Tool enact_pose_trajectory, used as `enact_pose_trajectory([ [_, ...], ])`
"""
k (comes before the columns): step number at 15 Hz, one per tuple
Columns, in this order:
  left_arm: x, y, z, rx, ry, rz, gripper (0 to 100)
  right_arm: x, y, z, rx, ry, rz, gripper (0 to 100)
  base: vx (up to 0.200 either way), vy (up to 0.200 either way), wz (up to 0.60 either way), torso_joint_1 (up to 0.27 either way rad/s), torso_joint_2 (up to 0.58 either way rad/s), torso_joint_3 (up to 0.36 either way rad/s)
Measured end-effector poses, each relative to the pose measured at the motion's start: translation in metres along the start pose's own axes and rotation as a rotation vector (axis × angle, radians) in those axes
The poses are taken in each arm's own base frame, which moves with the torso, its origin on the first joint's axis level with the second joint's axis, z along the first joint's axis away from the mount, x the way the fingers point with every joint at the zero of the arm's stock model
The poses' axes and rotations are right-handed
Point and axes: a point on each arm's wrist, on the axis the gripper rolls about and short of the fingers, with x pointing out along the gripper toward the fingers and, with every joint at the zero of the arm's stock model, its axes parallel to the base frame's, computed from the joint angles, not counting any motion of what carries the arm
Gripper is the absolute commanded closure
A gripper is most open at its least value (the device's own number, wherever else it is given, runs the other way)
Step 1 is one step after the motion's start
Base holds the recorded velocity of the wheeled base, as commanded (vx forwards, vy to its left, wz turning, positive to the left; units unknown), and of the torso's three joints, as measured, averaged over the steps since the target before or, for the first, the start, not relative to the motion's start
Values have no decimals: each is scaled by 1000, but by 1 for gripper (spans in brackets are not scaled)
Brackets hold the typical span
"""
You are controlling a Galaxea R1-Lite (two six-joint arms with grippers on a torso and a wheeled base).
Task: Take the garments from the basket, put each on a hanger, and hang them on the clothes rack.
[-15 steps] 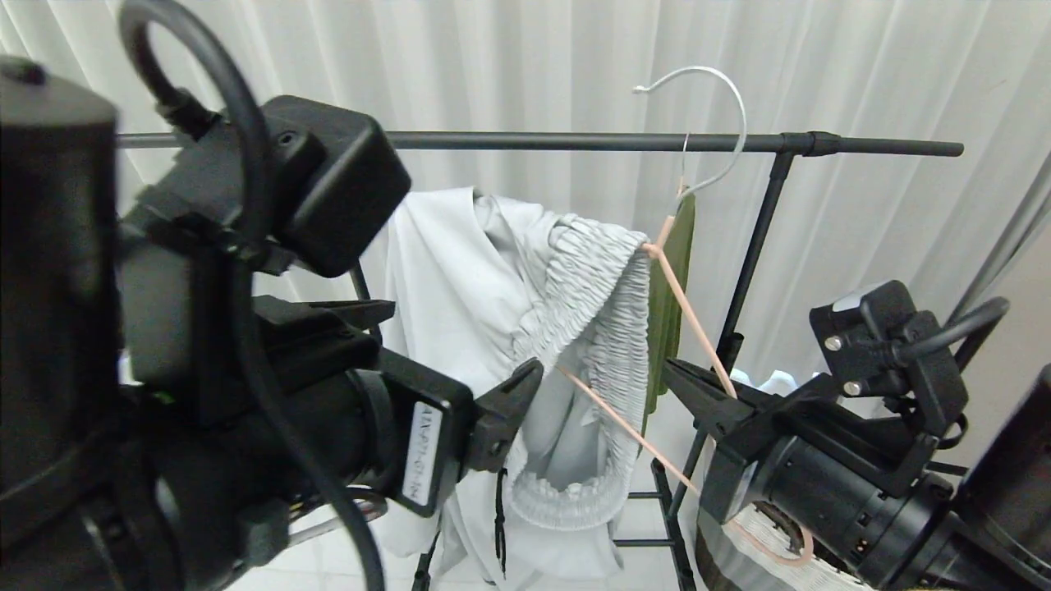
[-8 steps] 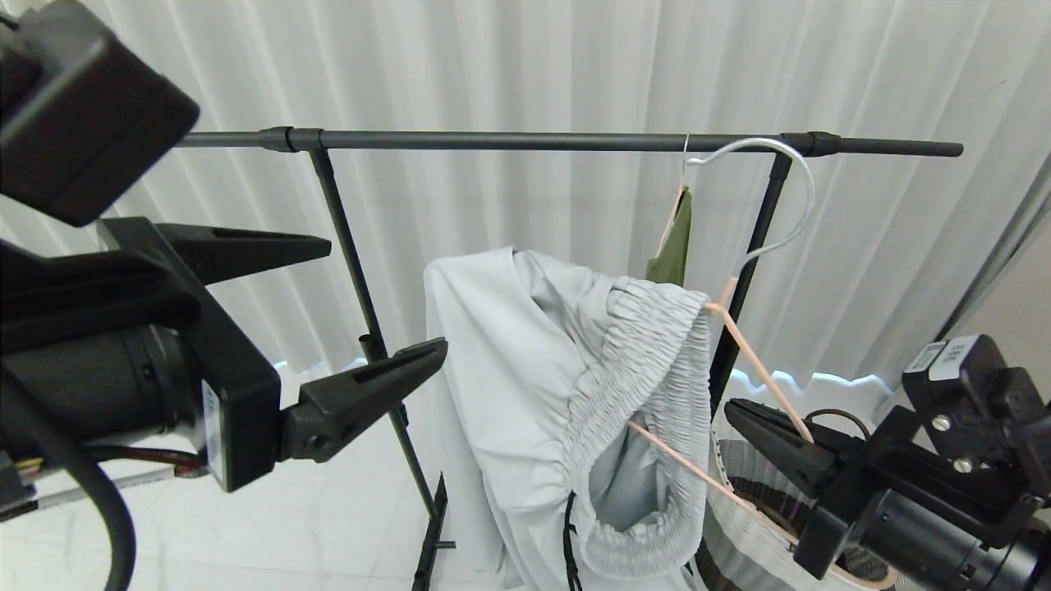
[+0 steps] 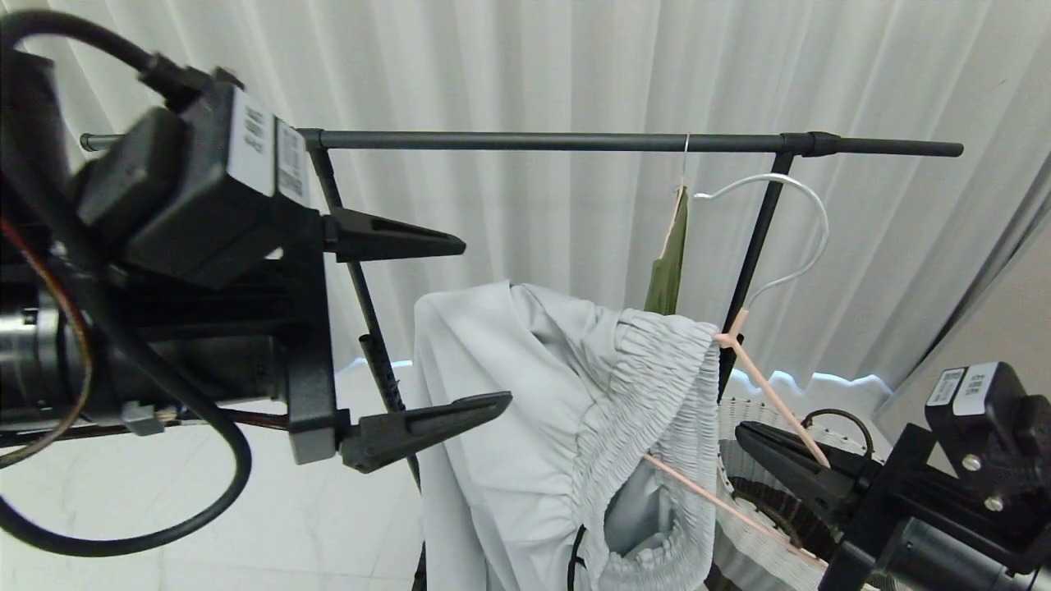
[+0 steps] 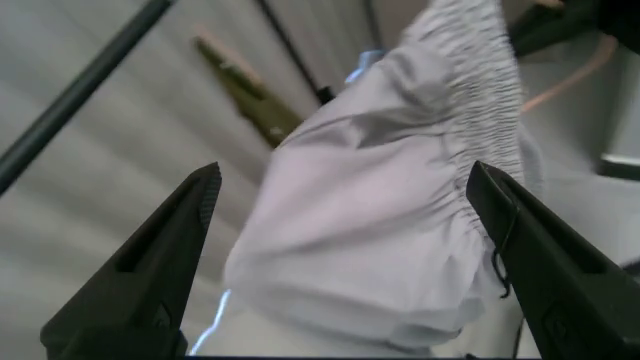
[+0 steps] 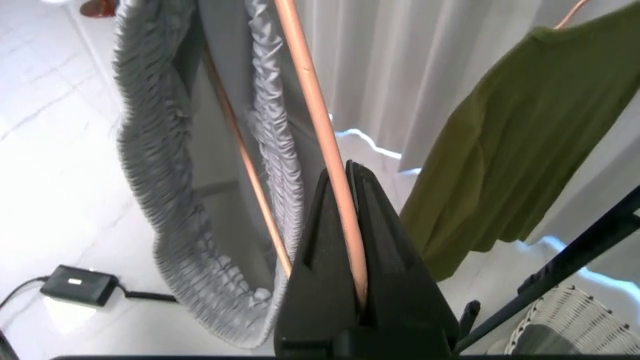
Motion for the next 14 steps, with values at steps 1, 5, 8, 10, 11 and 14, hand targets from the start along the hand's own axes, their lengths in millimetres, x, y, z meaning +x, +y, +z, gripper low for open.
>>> enact_pose_trajectory([
  [1, 9, 2, -5, 13, 1, -33, 0, 0, 1, -1, -3, 3, 5, 100, 0, 0, 0, 0, 0, 0],
  [5, 40, 13, -18, 18, -4, -118, 0, 2, 6, -4, -10, 19, 31, 100, 0, 0, 0, 0, 0, 0],
  [8, 62, 21, -22, 10, -7, -148, 0, 4, 10, -6, -14, 32, 52, 100, 0, 0, 0, 0, 0, 0],
  [10, 74, 18, -27, 7, 2, -180, 0, 5, 13, -6, -16, 34, 65, 100, 0, 0, 0, 0, 0, 0],
  [11, 78, 17, -29, 25, 5, -193, 0, 5, 14, -7, -17, 36, 71, 100, 0, 0, 0, 0, 0, 0],
  [14, 88, 14, -35, 47, 13, -220, 0, 5, 17, -7, -20, 40, 81, 100, 0, 0, 0, 0, 0, 0],
])
